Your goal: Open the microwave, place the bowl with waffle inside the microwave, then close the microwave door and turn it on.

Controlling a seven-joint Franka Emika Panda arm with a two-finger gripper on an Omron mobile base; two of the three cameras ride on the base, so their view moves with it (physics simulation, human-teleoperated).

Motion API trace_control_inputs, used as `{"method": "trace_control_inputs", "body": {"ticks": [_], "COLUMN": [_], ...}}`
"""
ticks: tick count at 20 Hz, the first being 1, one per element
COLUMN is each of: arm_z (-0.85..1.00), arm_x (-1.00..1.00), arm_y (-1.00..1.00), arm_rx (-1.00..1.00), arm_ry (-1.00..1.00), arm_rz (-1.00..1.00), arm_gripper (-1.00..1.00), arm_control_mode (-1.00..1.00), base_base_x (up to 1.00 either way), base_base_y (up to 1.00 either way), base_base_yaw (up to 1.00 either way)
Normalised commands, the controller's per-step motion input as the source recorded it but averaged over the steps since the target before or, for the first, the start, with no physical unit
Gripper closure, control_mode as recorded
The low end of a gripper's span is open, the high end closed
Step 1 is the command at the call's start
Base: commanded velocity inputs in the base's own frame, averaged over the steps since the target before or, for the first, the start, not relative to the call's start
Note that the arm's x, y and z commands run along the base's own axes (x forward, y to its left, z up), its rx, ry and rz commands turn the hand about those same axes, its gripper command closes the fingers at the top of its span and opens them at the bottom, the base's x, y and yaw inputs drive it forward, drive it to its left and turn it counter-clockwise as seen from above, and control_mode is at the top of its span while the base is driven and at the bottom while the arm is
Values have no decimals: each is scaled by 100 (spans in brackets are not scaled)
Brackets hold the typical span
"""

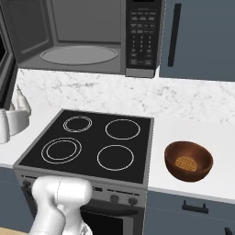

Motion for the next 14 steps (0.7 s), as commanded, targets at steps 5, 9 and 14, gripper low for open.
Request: {"method": "trace_control_inputs", "body": {"ticks": [5,9,14], "arm_z": [-10,-4,0], "arm_x": [76,97,92], "arm_y": [-51,-21,5], "arm_rx": [7,11,11], "arm_ry": [0,-5,-8], "arm_rz": [64,50,24], "arm_gripper": [-100,-100,-100], "arm_control_mode": [-100,-100,-100], "base_base_x": [0,0,0], "base_base_y": [0,0,0], "base_base_yaw": [0,0,0]}}
